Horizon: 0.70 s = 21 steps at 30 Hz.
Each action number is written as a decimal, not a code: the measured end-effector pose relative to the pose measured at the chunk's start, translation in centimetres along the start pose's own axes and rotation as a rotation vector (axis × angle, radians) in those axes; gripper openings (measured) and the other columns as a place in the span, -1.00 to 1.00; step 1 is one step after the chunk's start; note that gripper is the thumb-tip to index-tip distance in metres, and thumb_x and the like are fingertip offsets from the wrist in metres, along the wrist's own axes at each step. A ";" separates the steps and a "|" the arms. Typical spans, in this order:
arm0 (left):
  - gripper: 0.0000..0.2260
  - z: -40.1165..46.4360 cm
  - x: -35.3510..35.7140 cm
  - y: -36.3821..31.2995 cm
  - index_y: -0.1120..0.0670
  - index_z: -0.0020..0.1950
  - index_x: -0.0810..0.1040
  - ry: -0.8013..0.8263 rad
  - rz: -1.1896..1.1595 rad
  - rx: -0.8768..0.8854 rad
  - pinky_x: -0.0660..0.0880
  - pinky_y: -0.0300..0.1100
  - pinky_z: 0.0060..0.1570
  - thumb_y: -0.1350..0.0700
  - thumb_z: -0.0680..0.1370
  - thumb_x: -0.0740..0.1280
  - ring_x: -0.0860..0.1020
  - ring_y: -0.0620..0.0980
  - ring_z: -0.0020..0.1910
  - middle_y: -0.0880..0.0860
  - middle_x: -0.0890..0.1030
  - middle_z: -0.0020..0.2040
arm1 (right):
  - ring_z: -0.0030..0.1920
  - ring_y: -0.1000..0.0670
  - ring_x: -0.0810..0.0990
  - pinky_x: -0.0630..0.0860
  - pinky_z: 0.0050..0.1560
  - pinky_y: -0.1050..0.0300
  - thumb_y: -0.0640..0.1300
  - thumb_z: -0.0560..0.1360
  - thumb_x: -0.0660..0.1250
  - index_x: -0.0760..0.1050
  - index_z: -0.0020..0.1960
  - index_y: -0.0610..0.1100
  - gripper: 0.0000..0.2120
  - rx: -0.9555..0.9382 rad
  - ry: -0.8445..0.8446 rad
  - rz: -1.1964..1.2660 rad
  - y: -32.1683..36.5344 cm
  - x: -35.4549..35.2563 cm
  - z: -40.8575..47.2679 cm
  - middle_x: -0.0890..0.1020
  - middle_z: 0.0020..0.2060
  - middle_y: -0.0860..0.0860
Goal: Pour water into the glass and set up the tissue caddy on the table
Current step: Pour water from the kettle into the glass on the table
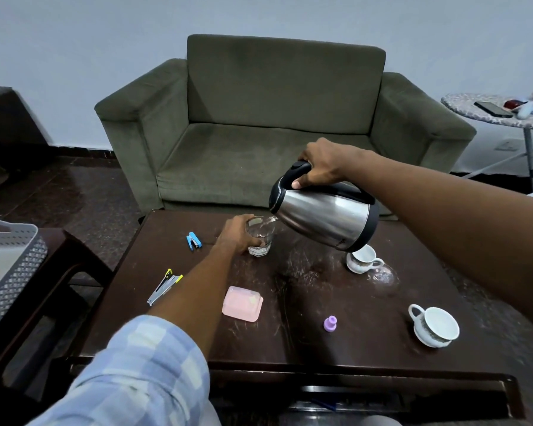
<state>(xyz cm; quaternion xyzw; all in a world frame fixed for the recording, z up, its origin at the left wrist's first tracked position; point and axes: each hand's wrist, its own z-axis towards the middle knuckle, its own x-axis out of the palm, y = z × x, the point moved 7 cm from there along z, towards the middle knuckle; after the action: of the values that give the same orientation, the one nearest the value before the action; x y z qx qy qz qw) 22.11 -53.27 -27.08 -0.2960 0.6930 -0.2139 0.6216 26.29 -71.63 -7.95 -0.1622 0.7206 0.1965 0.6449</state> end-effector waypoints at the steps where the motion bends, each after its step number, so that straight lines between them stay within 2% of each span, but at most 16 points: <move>1: -0.19 0.0 0.0 0.0 0.07 0.56 0.48 -0.001 -0.002 0.003 0.52 -0.02 0.42 0.10 0.35 0.68 0.60 0.10 0.39 0.11 0.63 0.40 | -0.07 -0.18 0.66 0.62 -0.03 -0.07 0.21 0.45 0.49 0.67 0.06 -0.16 -0.56 -0.005 0.000 -0.007 0.1 -0.2 -0.1 0.67 -0.17 -0.09; 6: -0.22 -0.2 -0.1 -0.2 0.07 0.53 0.51 -0.011 0.003 0.014 0.54 -0.07 0.38 0.09 0.34 0.69 0.62 0.09 0.35 0.10 0.66 0.36 | -0.16 -0.15 0.61 0.45 -0.20 0.04 0.21 0.44 0.50 0.63 -0.05 -0.14 -0.61 -0.020 -0.025 -0.021 0.3 -1.2 -0.2 0.58 -0.31 0.01; 8: -0.23 -0.3 -0.1 -0.2 0.07 0.52 0.52 -0.010 0.001 0.018 0.54 -0.07 0.37 0.09 0.34 0.69 0.63 0.09 0.34 0.10 0.67 0.34 | -0.19 -0.11 0.59 0.42 -0.21 0.06 0.20 0.44 0.50 0.66 -0.01 -0.14 -0.60 -0.023 -0.033 -0.026 0.4 -1.7 -0.4 0.59 -0.31 0.02; 15: -0.22 -0.3 -0.2 -0.3 0.09 0.54 0.50 -0.001 0.015 0.010 0.53 -0.04 0.40 0.09 0.35 0.68 0.61 0.11 0.36 0.11 0.66 0.37 | -0.09 -0.17 0.64 0.50 -0.13 0.05 0.20 0.44 0.50 0.66 0.04 -0.12 -0.60 -0.021 -0.022 -0.060 0.4 -3.2 -1.0 0.60 -0.28 0.02; 21: -0.23 -0.3 -0.1 -0.3 0.07 0.53 0.51 0.000 0.012 0.001 0.53 -0.01 0.41 0.09 0.35 0.68 0.62 0.11 0.35 0.11 0.66 0.36 | -0.08 -0.19 0.64 0.62 -0.02 -0.07 0.20 0.45 0.50 0.67 0.11 -0.15 -0.55 -0.007 -0.014 -0.095 0.5 -4.0 -1.7 0.61 -0.24 -0.03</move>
<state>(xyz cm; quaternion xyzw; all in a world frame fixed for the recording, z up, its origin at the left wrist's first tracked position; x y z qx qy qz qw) 21.85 -53.42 -26.73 -0.2915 0.6946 -0.2104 0.6231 25.02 -72.15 -3.79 -0.1970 0.7068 0.1696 0.6579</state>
